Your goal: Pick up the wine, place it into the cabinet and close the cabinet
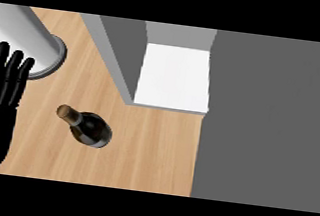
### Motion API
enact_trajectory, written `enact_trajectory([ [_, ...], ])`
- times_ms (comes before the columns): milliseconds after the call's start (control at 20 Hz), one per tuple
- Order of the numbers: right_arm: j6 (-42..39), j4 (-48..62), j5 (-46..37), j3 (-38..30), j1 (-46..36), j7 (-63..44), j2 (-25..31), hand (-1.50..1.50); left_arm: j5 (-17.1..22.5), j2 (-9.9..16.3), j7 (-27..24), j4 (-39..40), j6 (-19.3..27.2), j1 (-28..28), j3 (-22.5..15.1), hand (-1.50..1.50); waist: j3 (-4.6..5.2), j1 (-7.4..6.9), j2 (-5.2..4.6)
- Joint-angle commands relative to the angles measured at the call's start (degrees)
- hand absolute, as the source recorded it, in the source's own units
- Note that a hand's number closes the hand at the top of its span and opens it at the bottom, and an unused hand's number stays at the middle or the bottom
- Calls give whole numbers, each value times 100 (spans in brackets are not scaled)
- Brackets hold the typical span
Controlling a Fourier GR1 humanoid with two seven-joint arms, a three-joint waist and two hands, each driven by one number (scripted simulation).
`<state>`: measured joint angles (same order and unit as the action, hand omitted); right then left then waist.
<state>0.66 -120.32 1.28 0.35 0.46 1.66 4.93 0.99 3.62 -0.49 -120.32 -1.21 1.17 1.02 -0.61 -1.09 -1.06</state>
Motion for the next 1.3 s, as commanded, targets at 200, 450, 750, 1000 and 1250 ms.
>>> enact_trajectory([
  [200,-118,-492,65,54,543,-91,10,-150,-232,-152,412,922,-207,-1123,-830,-150,58,240,100],
  [450,-1127,-1205,740,1294,1042,-876,261,-150,659,-355,1811,946,109,-1383,-1259,-150,59,295,146],
  [750,-1127,-2763,1257,1256,2072,-1690,545,-150,557,-360,2992,-124,987,-1412,-2059,-150,58,199,155],
  [1000,-1042,-2846,1245,1078,1678,-1975,607,-150,-60,-362,3711,-606,1855,-1910,-2697,-150,57,156,134],
  [1250,-687,-3364,1063,1494,1708,-2486,488,-150,-378,-362,4038,-916,2187,-1841,-3180,-150,62,153,146],
])
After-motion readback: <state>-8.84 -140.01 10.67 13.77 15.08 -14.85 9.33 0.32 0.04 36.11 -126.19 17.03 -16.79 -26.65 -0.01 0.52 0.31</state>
